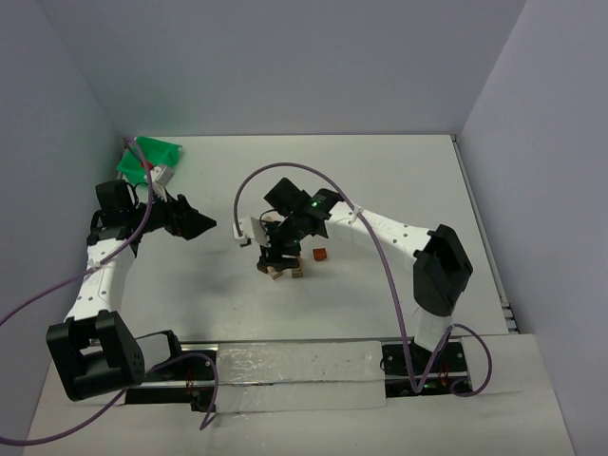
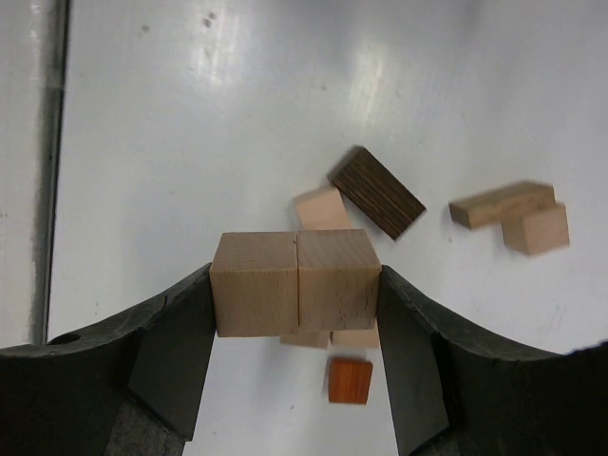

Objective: Build the wood block tower

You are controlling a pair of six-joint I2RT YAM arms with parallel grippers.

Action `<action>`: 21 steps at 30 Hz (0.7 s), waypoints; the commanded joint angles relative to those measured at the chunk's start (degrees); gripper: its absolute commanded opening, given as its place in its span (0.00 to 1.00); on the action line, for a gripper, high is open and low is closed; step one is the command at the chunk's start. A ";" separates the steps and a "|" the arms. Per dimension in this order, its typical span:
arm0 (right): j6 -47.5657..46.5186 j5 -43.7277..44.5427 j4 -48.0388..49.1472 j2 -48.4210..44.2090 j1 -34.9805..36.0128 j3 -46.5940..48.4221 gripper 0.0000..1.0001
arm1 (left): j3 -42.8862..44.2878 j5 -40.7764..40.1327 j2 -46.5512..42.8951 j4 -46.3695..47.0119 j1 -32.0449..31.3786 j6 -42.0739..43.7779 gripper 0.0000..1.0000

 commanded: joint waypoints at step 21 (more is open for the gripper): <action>-3.24 3.27 2.01 -2.88 -7.14 -6.56 0.49 | 2.87 0.95 1.81 0.00 0.44 0.71 0.99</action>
